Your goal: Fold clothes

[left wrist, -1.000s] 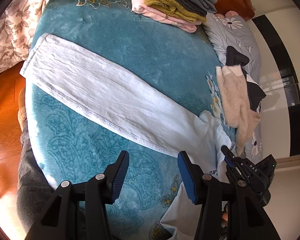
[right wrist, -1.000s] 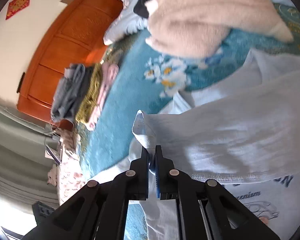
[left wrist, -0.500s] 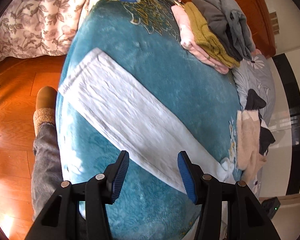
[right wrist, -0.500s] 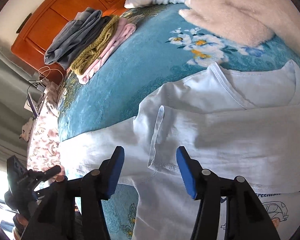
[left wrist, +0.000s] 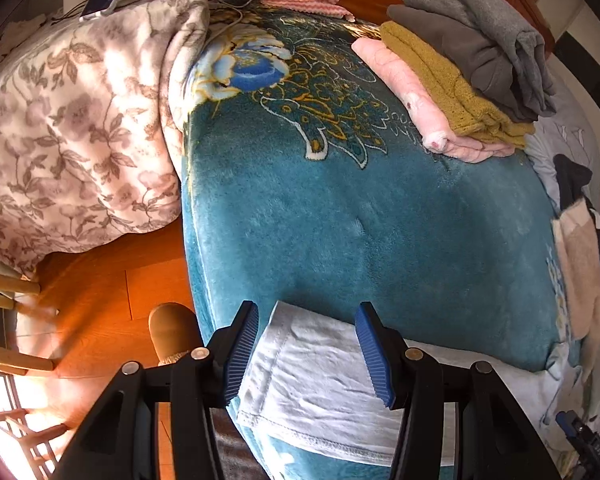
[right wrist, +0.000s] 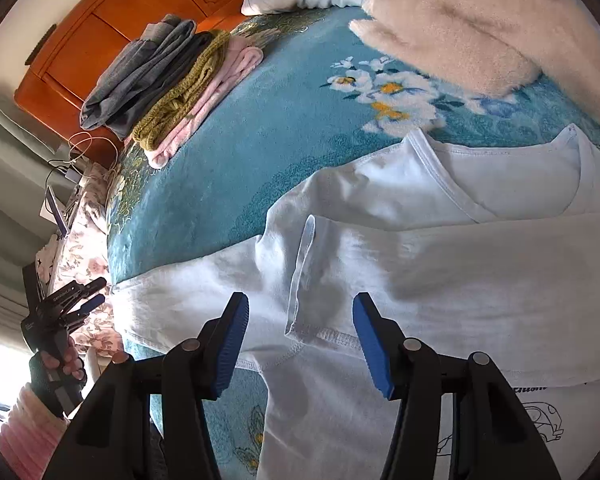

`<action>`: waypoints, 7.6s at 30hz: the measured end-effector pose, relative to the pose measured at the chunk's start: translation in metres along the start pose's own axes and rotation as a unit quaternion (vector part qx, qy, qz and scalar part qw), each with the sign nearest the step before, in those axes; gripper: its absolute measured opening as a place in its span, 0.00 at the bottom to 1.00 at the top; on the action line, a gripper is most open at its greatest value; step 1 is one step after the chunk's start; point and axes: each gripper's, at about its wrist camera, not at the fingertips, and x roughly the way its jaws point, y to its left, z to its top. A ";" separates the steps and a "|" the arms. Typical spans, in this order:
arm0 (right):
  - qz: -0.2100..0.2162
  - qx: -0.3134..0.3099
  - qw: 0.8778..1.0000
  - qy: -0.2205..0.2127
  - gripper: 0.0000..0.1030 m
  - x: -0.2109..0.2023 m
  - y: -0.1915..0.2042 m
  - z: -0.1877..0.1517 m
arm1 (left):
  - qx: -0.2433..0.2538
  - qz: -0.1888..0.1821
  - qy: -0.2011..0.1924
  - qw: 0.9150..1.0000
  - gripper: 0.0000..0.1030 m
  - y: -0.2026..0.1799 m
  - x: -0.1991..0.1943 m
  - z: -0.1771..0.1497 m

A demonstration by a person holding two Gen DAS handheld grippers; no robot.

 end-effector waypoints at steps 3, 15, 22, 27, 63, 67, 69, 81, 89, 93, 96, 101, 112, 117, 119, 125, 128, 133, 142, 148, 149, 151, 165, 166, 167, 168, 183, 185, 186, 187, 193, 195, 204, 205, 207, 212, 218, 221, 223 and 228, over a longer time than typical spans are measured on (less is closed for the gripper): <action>0.000 0.000 1.000 0.002 0.54 0.002 0.001 0.000 | -0.003 0.001 0.026 1.000 0.53 0.007 0.015 -0.002; 0.006 0.008 1.000 -0.016 0.54 -0.009 0.004 0.007 | 0.016 -0.003 0.028 0.999 0.06 -0.028 -0.018 -0.007; 0.021 0.038 0.998 -0.055 0.54 -0.042 -0.015 0.007 | 0.084 -0.111 0.024 0.990 0.05 -0.121 -0.103 0.000; 0.032 0.080 0.993 -0.078 0.54 -0.068 -0.045 -0.001 | 0.127 -0.208 0.059 0.968 0.05 -0.215 -0.135 -0.016; -0.007 0.200 0.973 -0.114 0.54 -0.155 -0.198 -0.064 | 0.211 -0.136 0.144 0.957 0.59 -0.362 -0.047 -0.172; -0.016 0.209 0.975 -0.079 0.54 -0.127 -0.203 -0.061 | 0.156 -0.093 0.151 0.972 0.59 -0.293 -0.034 -0.179; -0.031 0.211 0.975 -0.069 0.54 -0.119 -0.203 -0.064 | 0.117 -0.091 0.172 0.974 0.59 -0.269 -0.024 -0.184; -0.035 0.201 0.978 -0.037 0.04 -0.117 -0.184 -0.064 | 0.100 -0.102 0.184 0.972 0.59 -0.244 -0.022 -0.183; -0.056 0.083 0.988 -0.119 0.03 -0.180 -0.143 -0.010 | 0.101 -0.131 0.157 0.974 0.59 -0.238 -0.042 -0.164; -0.106 0.074 0.980 -0.151 0.03 -0.203 -0.161 0.005 | 0.085 -0.132 0.159 0.975 0.59 -0.240 -0.038 -0.154; -0.134 0.107 0.978 -0.121 0.03 -0.189 -0.195 0.000 | 0.084 -0.133 0.157 0.975 0.59 -0.252 -0.034 -0.146; -0.136 0.170 0.970 -0.107 0.03 -0.178 -0.234 -0.017 | 0.087 -0.146 0.158 0.973 0.59 -0.271 -0.018 -0.126; -0.153 0.184 0.966 -0.098 0.03 -0.176 -0.240 -0.024 | 0.032 -0.200 0.184 0.962 0.24 -0.294 0.027 -0.085; -0.145 0.196 0.965 -0.099 0.03 -0.177 -0.240 -0.021 | 0.085 -0.195 0.136 0.968 0.05 -0.308 0.021 -0.079; -0.142 0.196 0.965 -0.103 0.03 -0.180 -0.239 -0.020 | 0.097 -0.191 0.126 0.968 0.05 -0.309 0.020 -0.074; -0.152 0.200 0.964 -0.083 0.03 -0.167 -0.247 -0.016 | 0.120 -0.158 0.158 0.967 0.07 -0.313 0.041 -0.078; -0.155 0.217 0.961 -0.074 0.03 -0.158 -0.255 -0.018 | 0.097 -0.169 0.163 0.967 0.11 -0.300 0.032 -0.077; -0.147 0.226 0.960 -0.072 0.06 -0.162 -0.256 -0.021 | 0.087 -0.176 0.168 0.966 0.34 -0.272 0.005 -0.103; -0.131 0.212 0.967 -0.059 0.30 -0.195 -0.243 -0.060 | 0.065 -0.159 0.261 0.950 0.35 -0.221 -0.025 -0.200; -0.090 0.251 0.963 -0.035 0.35 -0.220 -0.246 -0.123 | 0.065 -0.152 0.277 0.947 0.35 -0.232 -0.038 -0.232; -0.083 0.256 0.963 -0.032 0.36 -0.224 -0.246 -0.134 | 0.072 -0.149 0.277 0.946 0.35 -0.232 -0.042 -0.236; -0.067 0.265 0.962 -0.023 0.38 -0.230 -0.245 -0.155 | 0.082 -0.144 0.281 0.945 0.40 -0.229 -0.050 -0.243; -0.017 0.274 0.962 0.013 0.39 -0.239 -0.229 -0.235 | 0.115 -0.114 0.369 0.915 0.52 -0.220 -0.054 -0.290; -0.014 0.269 0.963 0.016 0.39 -0.239 -0.226 -0.236 | 0.120 -0.115 0.369 0.915 0.52 -0.221 -0.056 -0.290; -0.013 0.264 0.964 0.019 0.38 -0.239 -0.223 -0.238 | 0.124 -0.120 0.372 0.912 0.52 -0.223 -0.057 -0.293; -0.012 0.257 0.966 0.021 0.39 -0.241 -0.221 -0.241 | 0.128 -0.126 0.376 0.909 0.52 -0.225 -0.059 -0.295; 0.007 0.271 0.962 0.037 0.39 -0.240 -0.234 -0.275 | 0.153 -0.162 0.337 0.915 0.30 -0.237 -0.082 -0.295; 0.013 0.258 0.966 0.033 0.39 -0.237 -0.227 -0.267 | 0.155 -0.170 0.325 0.917 0.14 -0.237 -0.087 -0.292; 0.018 0.250 0.968 0.030 0.38 -0.236 -0.223 -0.262 | 0.157 -0.173 0.320 0.918 0.08 -0.237 -0.089 -0.290; 0.022 0.242 0.970 0.027 0.30 -0.236 -0.219 -0.257 | 0.158 -0.178 0.315 0.919 0.08 -0.238 -0.089 -0.287; 0.047 0.196 0.979 0.006 0.05 -0.243 -0.201 -0.213 | 0.157 -0.209 0.278 0.924 0.06 -0.239 -0.093 -0.258; 0.062 0.193 0.979 -0.013 0.05 -0.247 -0.200 -0.196 | 0.151 -0.205 0.266 0.930 0.06 -0.243 -0.089 -0.246; 0.050 0.216 0.973 -0.060 0.05 -0.231 -0.224 -0.122 | 0.128 -0.127 0.323 0.929 0.39 -0.248 -0.050 -0.257; 0.046 0.224 0.972 -0.058 0.05 -0.225 -0.226 -0.117 | 0.123 -0.120 0.337 0.925 0.49 -0.243 -0.047 -0.264; 0.039 0.235 0.970 -0.052 0.05 -0.215 -0.230 -0.111 | 0.112 -0.106 0.365 0.918 0.50 -0.234 -0.041 -0.275; 0.027 0.244 0.969 -0.037 0.05 -0.201 -0.237 -0.113 | 0.112 -0.094 0.392 0.908 0.52 -0.233 -0.028 -0.287; 0.024 0.259 0.965 -0.032 0.05 -0.202 -0.243 -0.123 | 0.131 -0.157 0.396 0.895 0.10 -0.246 -0.037 -0.292; 0.027 0.258 0.965 -0.034 0.05 -0.208 -0.241 -0.125 | 0.117 -0.213 0.379 0.893 0.08 -0.251 -0.044 -0.274; 0.032 0.261 0.964 -0.045 0.05 -0.215 -0.240 -0.124 | 0.107 -0.233 0.340 0.905 0.08 -0.257 -0.049 -0.243; 0.031 0.267 0.961 -0.064 0.05 -0.219 -0.244 -0.108 | 0.079 -0.217 0.270 0.935 0.08 -0.266 -0.030 -0.179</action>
